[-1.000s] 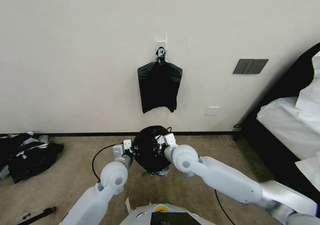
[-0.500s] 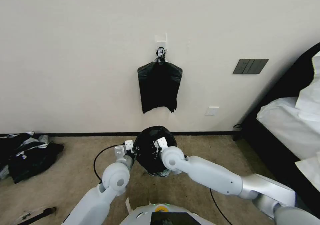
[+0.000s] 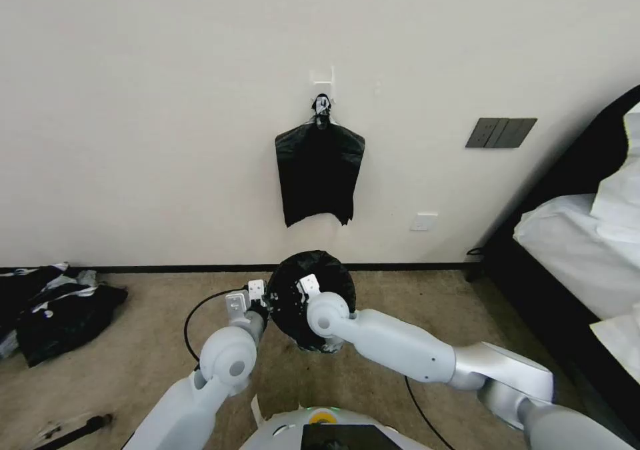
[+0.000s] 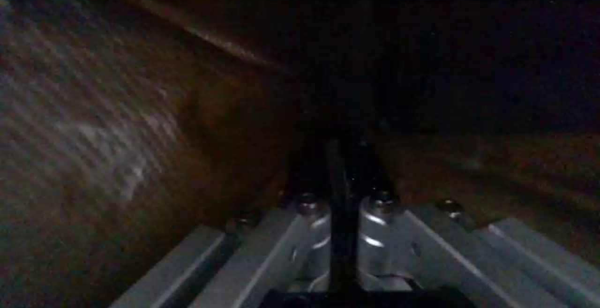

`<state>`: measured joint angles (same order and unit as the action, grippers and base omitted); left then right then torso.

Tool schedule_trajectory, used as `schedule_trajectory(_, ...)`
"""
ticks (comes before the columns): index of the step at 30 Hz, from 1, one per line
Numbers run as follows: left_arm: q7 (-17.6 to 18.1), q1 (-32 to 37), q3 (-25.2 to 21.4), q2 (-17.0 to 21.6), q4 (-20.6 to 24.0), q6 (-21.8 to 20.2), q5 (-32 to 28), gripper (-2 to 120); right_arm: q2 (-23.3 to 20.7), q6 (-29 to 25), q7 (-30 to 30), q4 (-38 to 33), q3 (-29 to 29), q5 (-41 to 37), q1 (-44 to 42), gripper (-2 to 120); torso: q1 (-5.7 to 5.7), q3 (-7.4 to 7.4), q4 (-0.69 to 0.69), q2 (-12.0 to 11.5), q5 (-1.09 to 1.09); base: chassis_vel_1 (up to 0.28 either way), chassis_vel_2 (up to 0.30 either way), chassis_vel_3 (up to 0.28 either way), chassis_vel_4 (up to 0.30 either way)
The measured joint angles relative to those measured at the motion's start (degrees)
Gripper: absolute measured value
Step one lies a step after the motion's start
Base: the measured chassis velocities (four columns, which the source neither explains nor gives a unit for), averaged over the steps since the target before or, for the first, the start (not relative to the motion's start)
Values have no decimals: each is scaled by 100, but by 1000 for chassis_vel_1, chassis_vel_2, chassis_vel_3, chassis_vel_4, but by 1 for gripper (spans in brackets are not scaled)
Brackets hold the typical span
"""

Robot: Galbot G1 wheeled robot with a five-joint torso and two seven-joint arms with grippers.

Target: Place a trash bag onto the trash bin.

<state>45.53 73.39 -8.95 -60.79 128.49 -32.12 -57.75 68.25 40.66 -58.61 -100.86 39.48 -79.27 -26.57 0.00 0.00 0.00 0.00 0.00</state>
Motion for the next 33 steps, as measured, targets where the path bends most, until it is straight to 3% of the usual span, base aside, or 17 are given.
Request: schedule_trajectory(33,2,200,-167,54,290,-5,-158,1,430,-5,278,1003,99,463,-21,0,0,0,0,0,0,0,0,0,0)
